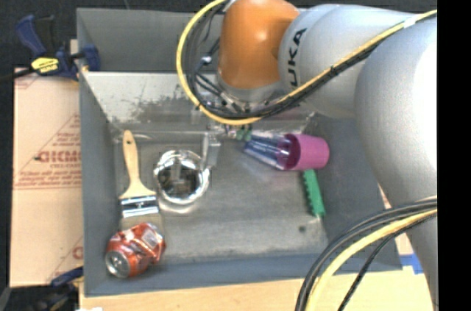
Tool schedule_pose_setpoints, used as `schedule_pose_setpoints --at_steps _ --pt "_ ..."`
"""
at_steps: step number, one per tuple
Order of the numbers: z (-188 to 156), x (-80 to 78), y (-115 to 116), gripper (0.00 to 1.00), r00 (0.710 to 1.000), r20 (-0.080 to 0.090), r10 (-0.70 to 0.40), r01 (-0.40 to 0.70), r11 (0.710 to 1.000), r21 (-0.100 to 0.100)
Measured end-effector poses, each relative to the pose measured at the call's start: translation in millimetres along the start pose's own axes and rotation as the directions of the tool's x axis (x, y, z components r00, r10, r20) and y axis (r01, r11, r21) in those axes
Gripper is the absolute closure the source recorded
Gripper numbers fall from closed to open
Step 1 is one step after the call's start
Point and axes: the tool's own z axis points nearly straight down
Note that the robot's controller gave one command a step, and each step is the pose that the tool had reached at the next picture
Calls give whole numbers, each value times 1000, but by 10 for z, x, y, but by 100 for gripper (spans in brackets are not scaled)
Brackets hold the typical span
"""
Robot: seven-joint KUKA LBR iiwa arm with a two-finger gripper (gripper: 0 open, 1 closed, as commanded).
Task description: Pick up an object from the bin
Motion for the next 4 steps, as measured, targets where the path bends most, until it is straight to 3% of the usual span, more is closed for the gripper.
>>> schedule_pose_setpoints --at_steps 1,2,3,4 --pt "848 174 144 0 967 -2 -255 255 967 -1" --pt "334 123 207 0 998 7 -67 67 998 -1" --pt "748 169 139 0 975 -4 -221 221 975 0" --pt "828 145 124 0 979 5 -203 203 979 -1"
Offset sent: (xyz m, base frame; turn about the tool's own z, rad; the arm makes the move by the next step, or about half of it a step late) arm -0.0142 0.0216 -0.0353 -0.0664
